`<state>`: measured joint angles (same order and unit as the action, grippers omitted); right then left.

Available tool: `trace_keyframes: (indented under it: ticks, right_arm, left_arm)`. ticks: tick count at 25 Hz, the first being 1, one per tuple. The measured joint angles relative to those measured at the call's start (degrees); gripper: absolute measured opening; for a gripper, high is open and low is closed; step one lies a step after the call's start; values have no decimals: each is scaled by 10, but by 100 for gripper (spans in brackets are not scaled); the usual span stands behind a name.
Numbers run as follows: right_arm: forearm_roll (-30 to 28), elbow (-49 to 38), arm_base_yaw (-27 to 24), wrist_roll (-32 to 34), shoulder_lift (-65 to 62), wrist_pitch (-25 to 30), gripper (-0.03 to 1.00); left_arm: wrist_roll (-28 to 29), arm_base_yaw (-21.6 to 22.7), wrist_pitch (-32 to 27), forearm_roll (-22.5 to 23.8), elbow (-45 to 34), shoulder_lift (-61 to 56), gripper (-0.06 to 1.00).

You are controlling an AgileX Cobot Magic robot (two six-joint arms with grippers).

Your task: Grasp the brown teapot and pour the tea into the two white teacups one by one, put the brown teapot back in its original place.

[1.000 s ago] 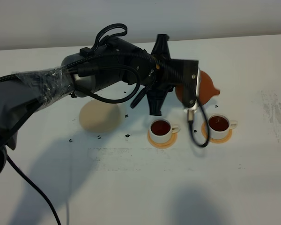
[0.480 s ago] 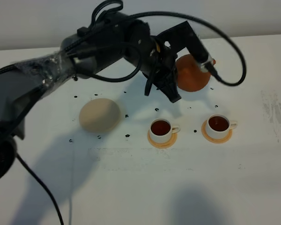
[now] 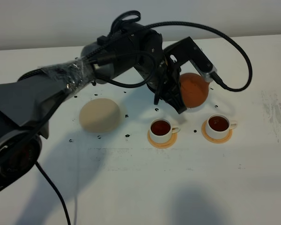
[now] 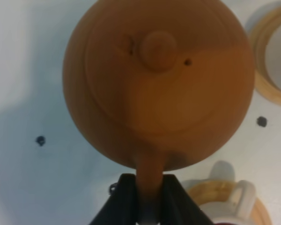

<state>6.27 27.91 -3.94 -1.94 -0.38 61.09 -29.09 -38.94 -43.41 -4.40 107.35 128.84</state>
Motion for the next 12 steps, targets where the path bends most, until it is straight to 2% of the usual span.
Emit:
trace_keyframes:
  ticks: [12]
  right_arm:
    - [0, 0, 0, 0, 0, 0, 42]
  left_arm:
    - [12, -13, 23, 0, 1, 23, 11]
